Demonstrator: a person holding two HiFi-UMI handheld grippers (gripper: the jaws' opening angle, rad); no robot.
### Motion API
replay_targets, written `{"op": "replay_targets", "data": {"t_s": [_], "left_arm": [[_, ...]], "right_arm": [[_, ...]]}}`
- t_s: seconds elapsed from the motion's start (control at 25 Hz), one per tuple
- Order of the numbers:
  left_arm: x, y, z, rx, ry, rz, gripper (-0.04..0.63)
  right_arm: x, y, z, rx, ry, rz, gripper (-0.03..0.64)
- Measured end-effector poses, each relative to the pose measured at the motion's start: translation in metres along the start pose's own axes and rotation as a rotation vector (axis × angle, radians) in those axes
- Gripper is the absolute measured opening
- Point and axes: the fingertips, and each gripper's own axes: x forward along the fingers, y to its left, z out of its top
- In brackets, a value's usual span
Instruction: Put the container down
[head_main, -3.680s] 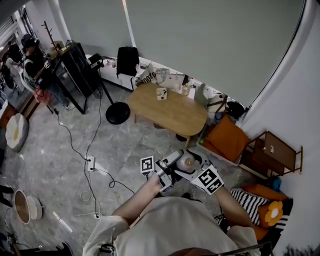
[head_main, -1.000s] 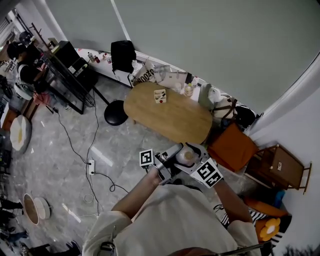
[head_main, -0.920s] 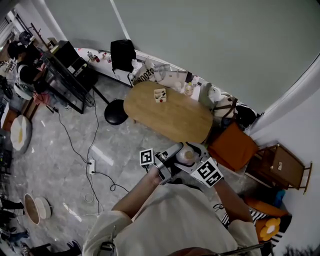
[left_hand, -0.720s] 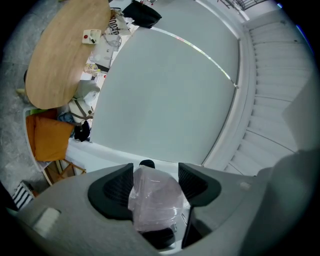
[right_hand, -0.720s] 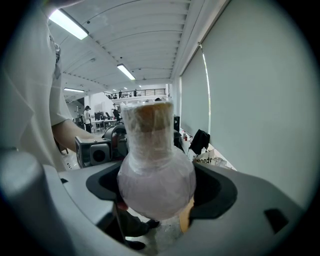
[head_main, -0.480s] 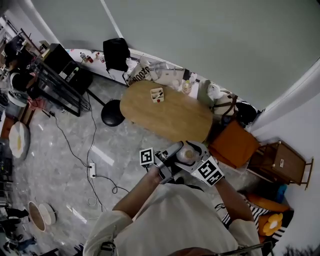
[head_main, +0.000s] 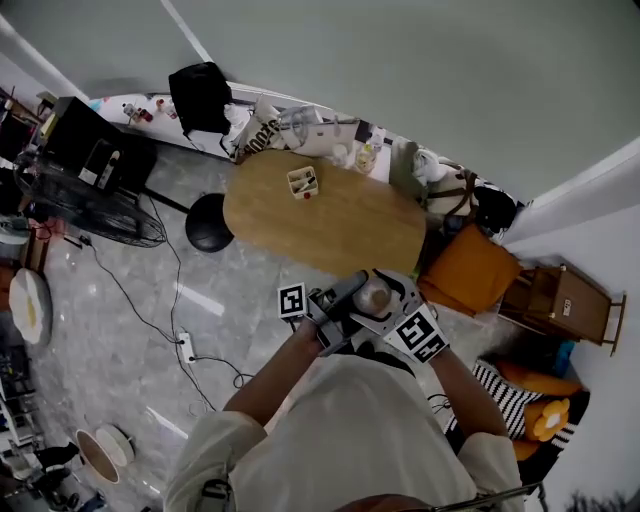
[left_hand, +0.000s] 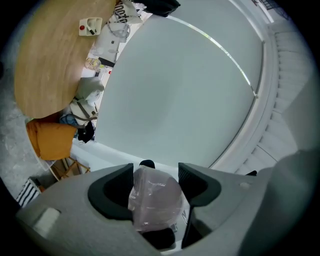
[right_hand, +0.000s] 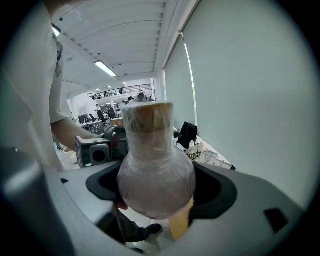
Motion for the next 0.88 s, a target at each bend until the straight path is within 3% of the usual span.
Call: {"op": "replay_targets", "data": {"t_s": [0.4,0.88], "left_arm": [[0.013,0.016,0.091,-0.077,0.069,0.054,0.275],[0.024,0.094,0.143,-0.145,0.108,0.127,0.276]], "right_arm": [[0.073,-0.063,0.004,0.089,0.012,-0.067,0.397],[0.118,-0.114,-0.058,0.201,0.041,-0.106,0.397]]}}
